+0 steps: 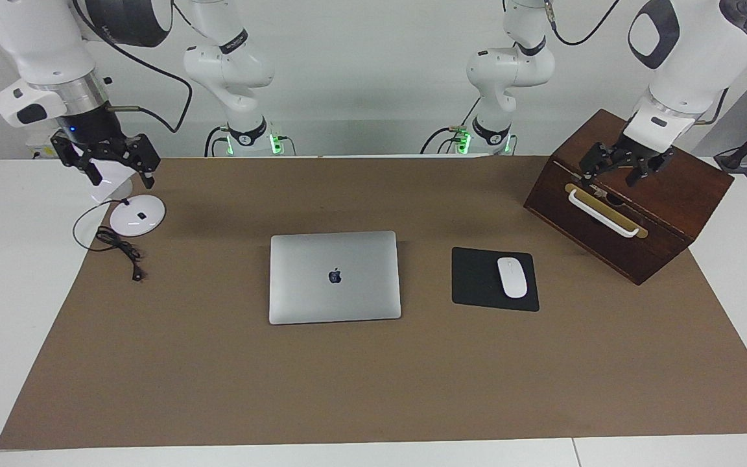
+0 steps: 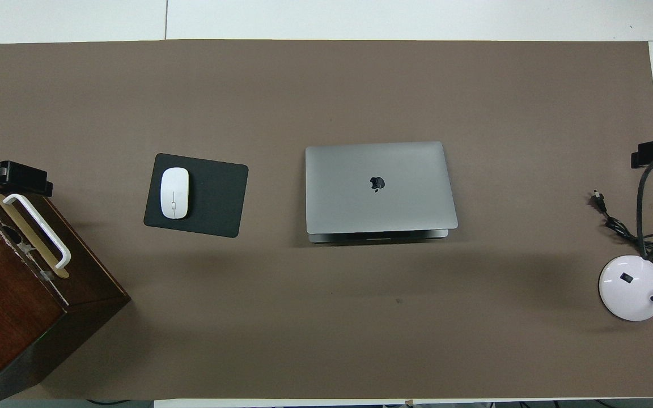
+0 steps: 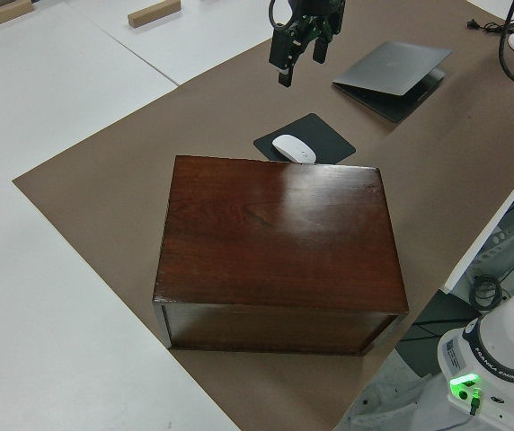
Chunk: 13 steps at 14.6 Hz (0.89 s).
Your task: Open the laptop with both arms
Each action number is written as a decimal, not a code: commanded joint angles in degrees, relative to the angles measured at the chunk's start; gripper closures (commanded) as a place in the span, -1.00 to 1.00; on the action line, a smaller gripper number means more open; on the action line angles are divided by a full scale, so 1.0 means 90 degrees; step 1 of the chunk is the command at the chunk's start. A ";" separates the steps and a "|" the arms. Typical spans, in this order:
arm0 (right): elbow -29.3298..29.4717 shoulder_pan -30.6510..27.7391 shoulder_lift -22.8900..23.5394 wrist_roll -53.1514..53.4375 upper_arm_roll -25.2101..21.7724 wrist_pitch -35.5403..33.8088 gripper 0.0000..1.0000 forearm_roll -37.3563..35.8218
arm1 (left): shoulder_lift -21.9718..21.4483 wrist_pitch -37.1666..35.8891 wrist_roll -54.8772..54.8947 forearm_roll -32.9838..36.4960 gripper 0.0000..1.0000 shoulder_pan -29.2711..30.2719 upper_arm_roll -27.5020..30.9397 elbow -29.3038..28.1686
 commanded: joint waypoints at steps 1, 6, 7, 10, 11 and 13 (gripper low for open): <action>-0.0058 -0.0075 -0.0073 -0.0194 0.0043 0.0125 -1.00 0.0000 | -0.0092 0.0033 -0.0056 -0.0069 -1.00 0.0038 0.0001 -0.0002; -0.0078 -0.0035 -0.0083 -0.0174 0.0053 0.0115 -1.00 0.0009 | -0.0102 0.0072 -0.0065 -0.0059 -1.00 -0.0010 0.0030 -0.0012; -0.0078 -0.0035 -0.0083 -0.0165 0.0053 0.0116 -1.00 0.0009 | -0.0102 0.0091 -0.0046 -0.0059 -1.00 -0.0020 0.0031 -0.0012; -0.0087 0.0004 -0.0083 -0.0126 0.0072 0.0145 -1.00 0.0009 | -0.0112 0.0140 -0.0105 -0.0059 -1.00 -0.0030 0.0001 -0.0031; -0.0078 0.0004 -0.0074 -0.0126 0.0082 0.0145 -1.00 0.0009 | -0.0112 0.0140 -0.0076 -0.0059 -1.00 -0.0030 0.0001 -0.0022; -0.0078 0.0004 -0.0073 -0.0048 0.0082 0.0164 -1.00 0.0019 | -0.0112 0.0131 -0.0134 -0.0069 -1.00 -0.0040 -0.0009 -0.0022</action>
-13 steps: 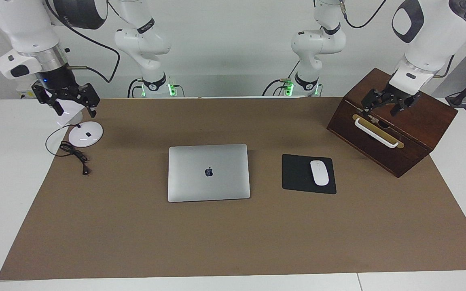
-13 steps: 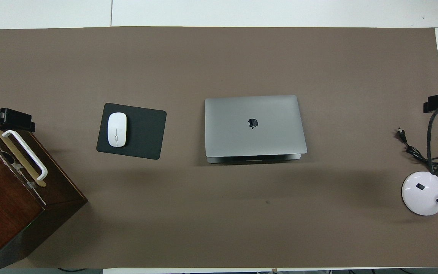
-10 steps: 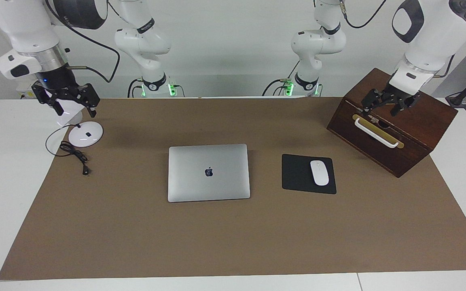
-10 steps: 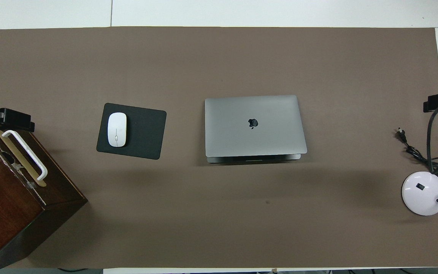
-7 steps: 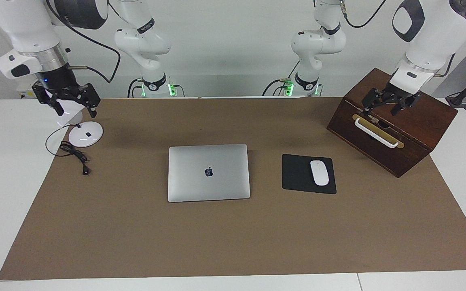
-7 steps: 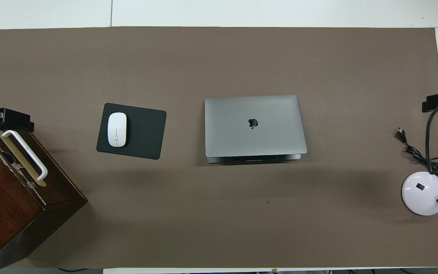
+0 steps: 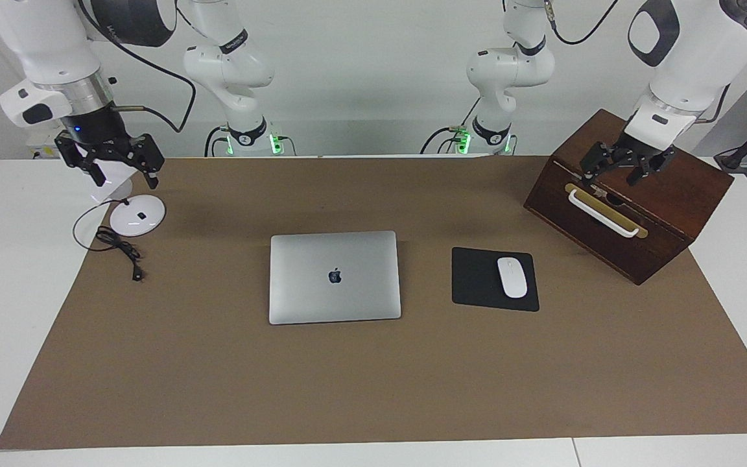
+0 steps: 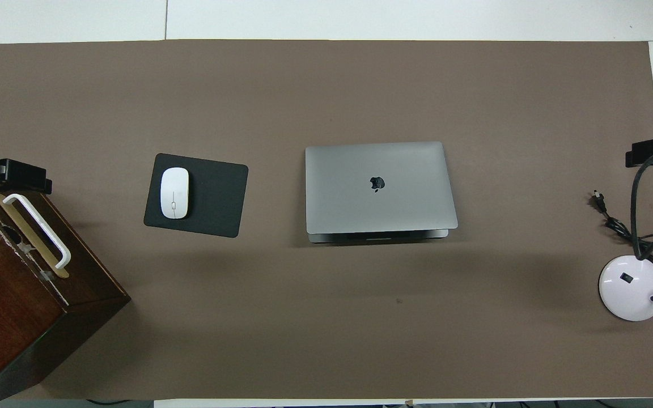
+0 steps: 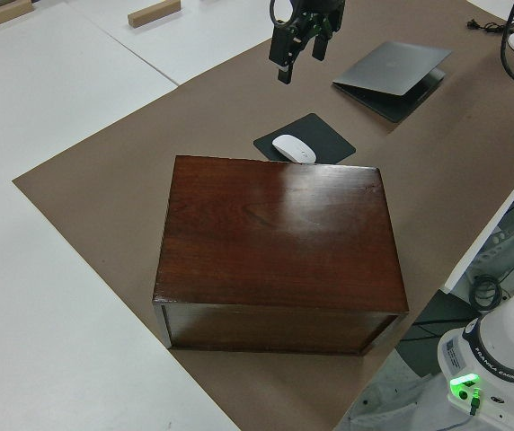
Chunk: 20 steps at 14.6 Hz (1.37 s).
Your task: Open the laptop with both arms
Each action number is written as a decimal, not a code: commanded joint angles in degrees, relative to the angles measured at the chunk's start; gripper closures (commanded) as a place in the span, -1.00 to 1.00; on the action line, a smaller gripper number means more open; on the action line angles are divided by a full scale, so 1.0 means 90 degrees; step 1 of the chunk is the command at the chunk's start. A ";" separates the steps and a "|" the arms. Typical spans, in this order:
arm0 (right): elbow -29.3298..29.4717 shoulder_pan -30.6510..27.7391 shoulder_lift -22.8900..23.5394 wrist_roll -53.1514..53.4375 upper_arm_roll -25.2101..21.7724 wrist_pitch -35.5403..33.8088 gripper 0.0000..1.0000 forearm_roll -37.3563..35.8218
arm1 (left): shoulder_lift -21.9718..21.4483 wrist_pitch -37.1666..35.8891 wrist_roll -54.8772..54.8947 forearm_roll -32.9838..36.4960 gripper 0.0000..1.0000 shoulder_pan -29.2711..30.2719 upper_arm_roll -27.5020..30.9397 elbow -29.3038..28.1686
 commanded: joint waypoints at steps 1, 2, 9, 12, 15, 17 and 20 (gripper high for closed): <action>-0.0078 -0.0025 -0.0073 -0.0038 0.0030 0.0152 -1.00 0.0019 | -0.0085 0.0031 -0.0098 -0.0073 -1.00 -0.0034 0.0013 -0.0035; -0.0078 -0.0025 -0.0073 -0.0028 0.0040 0.0152 -1.00 0.0019 | -0.0095 0.0041 -0.0098 -0.0073 -1.00 -0.0015 0.0013 -0.0035; -0.0039 -0.0015 -0.0063 -0.0028 0.0069 0.0162 -1.00 0.0077 | -0.0095 0.0051 -0.0137 -0.0073 1.00 0.0025 0.0023 -0.0006; -0.0039 -0.0015 -0.0063 -0.0038 0.0069 0.0172 -1.00 0.0087 | -0.0095 0.0060 -0.0127 -0.0073 1.00 0.0025 0.0023 -0.0016; -0.0039 -0.0015 -0.0053 -0.0047 0.0059 0.0260 -1.00 0.0087 | -0.0134 0.0080 -0.0059 -0.0093 1.00 0.0025 0.0004 -0.0074; -0.0039 -0.0015 -0.0044 -0.0038 0.0059 0.0318 -1.00 0.0087 | -0.0144 0.0167 -0.0030 -0.0180 1.00 -0.0024 0.0003 -0.0132; -0.0097 -0.0015 -0.0034 -0.0038 0.0059 0.0397 -1.00 0.0097 | -0.0280 0.0537 0.0019 -0.0220 1.00 -0.0131 -0.0006 -0.0424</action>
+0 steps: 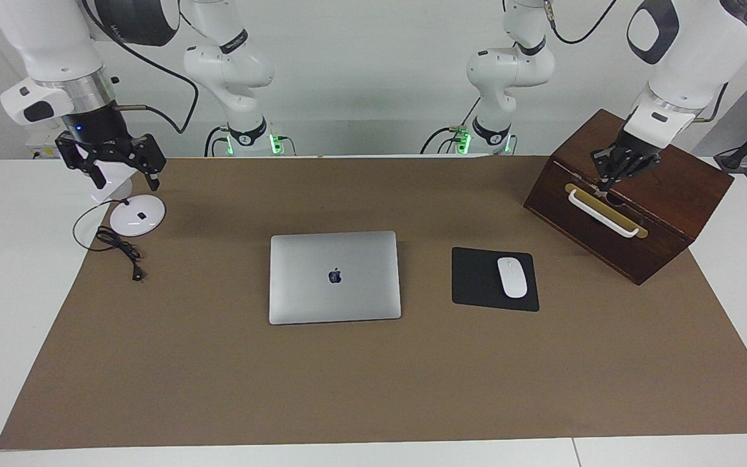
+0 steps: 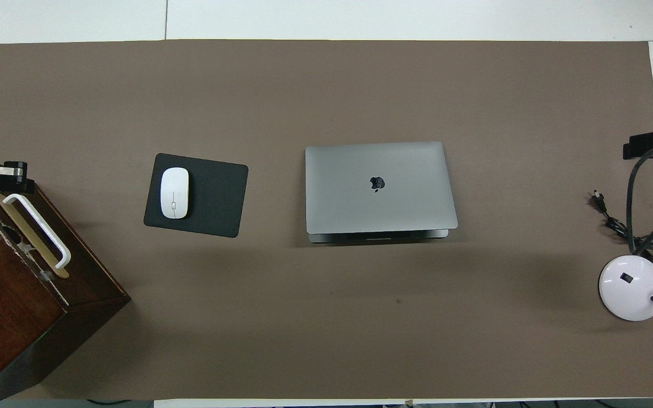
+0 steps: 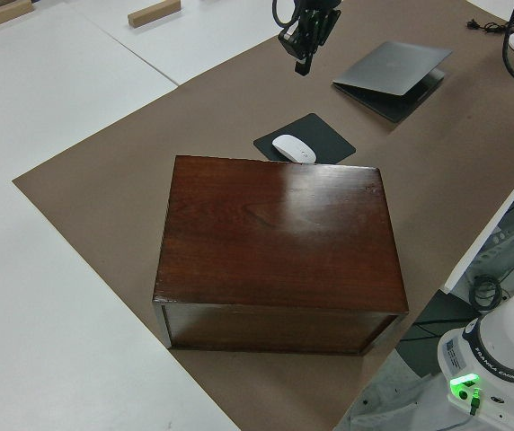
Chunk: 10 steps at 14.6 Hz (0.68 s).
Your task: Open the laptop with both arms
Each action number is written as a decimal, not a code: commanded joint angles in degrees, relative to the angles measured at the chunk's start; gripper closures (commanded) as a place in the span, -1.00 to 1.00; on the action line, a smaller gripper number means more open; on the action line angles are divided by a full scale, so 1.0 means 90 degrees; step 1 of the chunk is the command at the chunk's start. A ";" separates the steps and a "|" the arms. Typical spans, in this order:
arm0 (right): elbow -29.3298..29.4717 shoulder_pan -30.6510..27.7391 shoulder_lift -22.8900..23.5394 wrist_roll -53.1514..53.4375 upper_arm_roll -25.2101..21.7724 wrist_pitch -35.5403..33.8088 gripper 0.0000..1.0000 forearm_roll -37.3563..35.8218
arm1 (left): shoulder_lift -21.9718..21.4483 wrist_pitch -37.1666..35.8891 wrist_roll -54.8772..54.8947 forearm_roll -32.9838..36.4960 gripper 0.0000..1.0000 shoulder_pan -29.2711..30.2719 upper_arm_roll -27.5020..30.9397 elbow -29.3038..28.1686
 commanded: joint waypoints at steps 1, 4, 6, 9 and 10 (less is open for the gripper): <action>-0.0136 -0.0042 -0.0023 -0.0028 0.0030 0.0160 -1.00 0.0070 | -0.0356 0.0601 0.0065 -0.0118 1.00 -0.0138 0.0024 -0.0634; -0.0418 -0.0052 -0.0023 -0.0047 0.0040 0.0471 -1.00 0.0108 | -0.1126 0.1761 0.0065 -0.0216 1.00 -0.0353 0.0024 -0.1960; -0.1109 -0.0130 -0.0111 -0.0057 0.0011 0.1337 -1.00 0.1060 | -0.1595 0.2465 0.0055 -0.0362 1.00 -0.0470 0.0033 -0.2781; -0.2330 -0.0014 -0.0461 0.0108 0.0011 0.2773 -1.00 0.2089 | -0.2171 0.3422 -0.0023 -0.0363 1.00 -0.0792 0.0033 -0.3865; -0.2672 0.0074 -0.0569 0.0205 0.0020 0.3154 -1.00 0.2429 | -0.2376 0.3802 -0.0101 -0.0363 1.00 -0.0938 0.0033 -0.4275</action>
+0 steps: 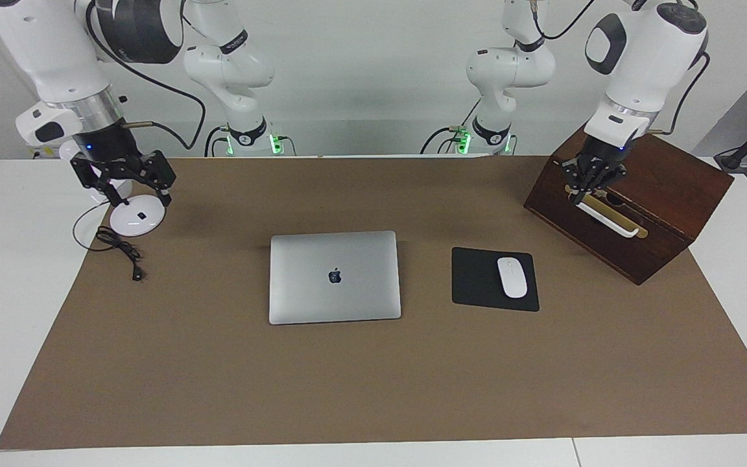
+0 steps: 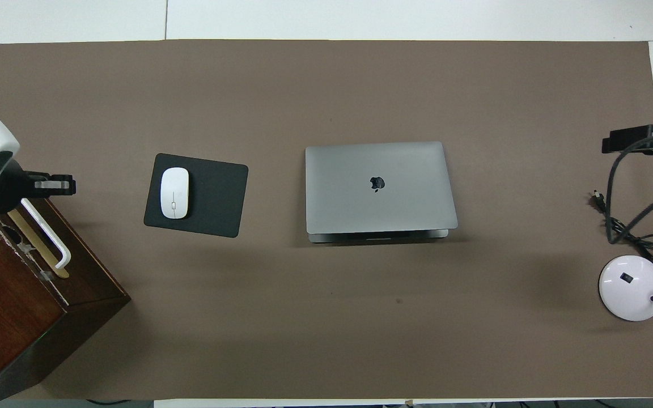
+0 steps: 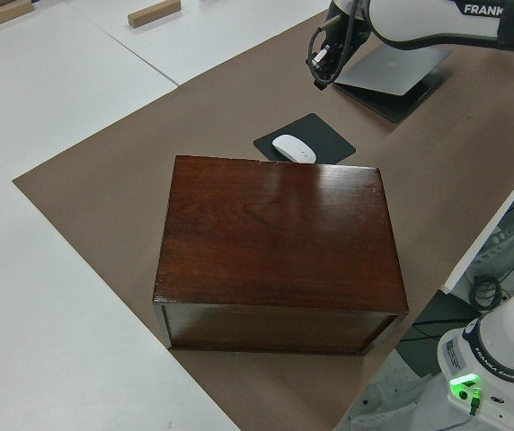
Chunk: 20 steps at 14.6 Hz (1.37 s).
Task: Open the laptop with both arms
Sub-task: 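Move the left gripper and the right gripper toward the laptop's near edge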
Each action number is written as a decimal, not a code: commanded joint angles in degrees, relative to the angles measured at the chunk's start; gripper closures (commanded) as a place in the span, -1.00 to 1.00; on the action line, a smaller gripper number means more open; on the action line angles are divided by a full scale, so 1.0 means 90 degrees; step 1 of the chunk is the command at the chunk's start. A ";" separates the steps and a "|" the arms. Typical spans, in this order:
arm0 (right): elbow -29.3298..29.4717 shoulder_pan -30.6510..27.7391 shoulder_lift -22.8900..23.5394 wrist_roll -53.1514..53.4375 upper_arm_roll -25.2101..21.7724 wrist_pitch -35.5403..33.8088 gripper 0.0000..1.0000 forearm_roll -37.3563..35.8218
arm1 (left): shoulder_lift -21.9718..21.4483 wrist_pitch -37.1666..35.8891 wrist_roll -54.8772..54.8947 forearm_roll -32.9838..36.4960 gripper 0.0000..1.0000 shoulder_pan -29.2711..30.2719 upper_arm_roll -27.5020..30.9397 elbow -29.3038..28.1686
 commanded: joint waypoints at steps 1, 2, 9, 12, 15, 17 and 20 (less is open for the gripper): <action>-0.1342 0.0267 -0.0702 0.0174 0.0019 0.1121 -1.00 0.0771 | -0.0931 0.1172 -0.0199 -0.0094 1.00 -0.0457 0.0073 -0.1471; -0.1712 0.0375 -0.0868 0.0174 0.0029 0.1540 -1.00 0.0909 | -0.1097 0.1505 -0.0355 -0.0094 1.00 -0.0604 0.0073 -0.1793; -0.3257 0.1478 -0.1621 -0.0069 0.0029 0.3592 -1.00 0.3425 | -0.1792 0.3030 -0.1371 -0.0094 1.00 -0.1133 -0.0482 -0.3027; -0.3746 0.2249 -0.1660 -0.0937 0.0029 0.4685 -1.00 0.5007 | -0.1870 0.3226 -0.1752 -0.0094 1.00 -0.1133 -0.1058 -0.3124; -0.3981 0.3098 -0.1592 -0.1378 0.0029 0.5682 -1.00 0.6083 | -0.1909 0.3480 -0.2075 -0.0094 1.00 -0.1142 -0.1546 -0.3203; -0.4069 0.3635 -0.1592 -0.1457 0.0029 0.6317 -1.00 0.6543 | -0.1890 0.3695 -0.2270 -0.0094 1.00 -0.1249 -0.1703 -0.3232; -0.4128 0.4213 -0.1592 -0.1457 0.0029 0.6972 -1.00 0.7080 | -0.1802 0.3949 -0.2319 -0.0094 1.00 -0.1425 -0.1714 -0.3271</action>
